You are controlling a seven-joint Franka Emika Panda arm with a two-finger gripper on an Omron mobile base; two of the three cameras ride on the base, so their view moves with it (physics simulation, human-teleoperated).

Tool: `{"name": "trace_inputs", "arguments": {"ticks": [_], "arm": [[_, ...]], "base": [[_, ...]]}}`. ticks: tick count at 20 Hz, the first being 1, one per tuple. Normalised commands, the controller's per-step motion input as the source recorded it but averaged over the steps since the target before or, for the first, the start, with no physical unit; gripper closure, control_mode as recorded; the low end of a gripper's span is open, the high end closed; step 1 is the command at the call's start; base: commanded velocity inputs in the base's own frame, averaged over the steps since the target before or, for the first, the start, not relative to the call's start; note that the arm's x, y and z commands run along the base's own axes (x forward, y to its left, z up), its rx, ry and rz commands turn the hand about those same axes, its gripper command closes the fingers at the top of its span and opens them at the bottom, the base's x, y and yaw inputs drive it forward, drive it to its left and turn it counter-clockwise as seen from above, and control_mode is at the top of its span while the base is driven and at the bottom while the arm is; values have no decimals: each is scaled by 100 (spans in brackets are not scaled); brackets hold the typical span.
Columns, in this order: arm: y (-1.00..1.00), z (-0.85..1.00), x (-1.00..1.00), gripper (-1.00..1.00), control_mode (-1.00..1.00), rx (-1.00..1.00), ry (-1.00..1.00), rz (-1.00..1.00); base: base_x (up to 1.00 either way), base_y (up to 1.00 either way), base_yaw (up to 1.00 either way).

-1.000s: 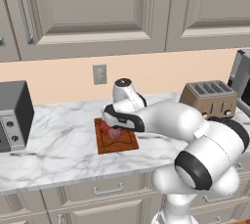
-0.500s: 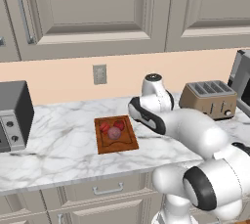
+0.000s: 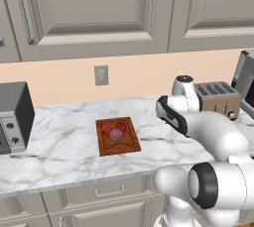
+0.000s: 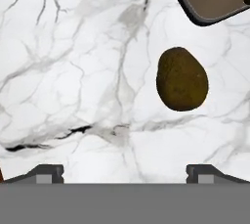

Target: Place the avocado, onion, tomato, and bell pepper on the cutting board.

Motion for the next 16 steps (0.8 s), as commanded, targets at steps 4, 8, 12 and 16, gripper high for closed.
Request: {"name": "trace_inputs", "arguments": {"ticks": [4,8,12,16], "arm": [[-80,13,0,-100,-100,0,11,-11],[-73,3,3,-100,-100,0,12,-9],[-44,0,7,-100,-100,0,5,-2],[0,-2,1,-100,-100,0,0,0]], "base": [[0,0,0],[0,0,0],[0,0,0],[0,0,0]]}}
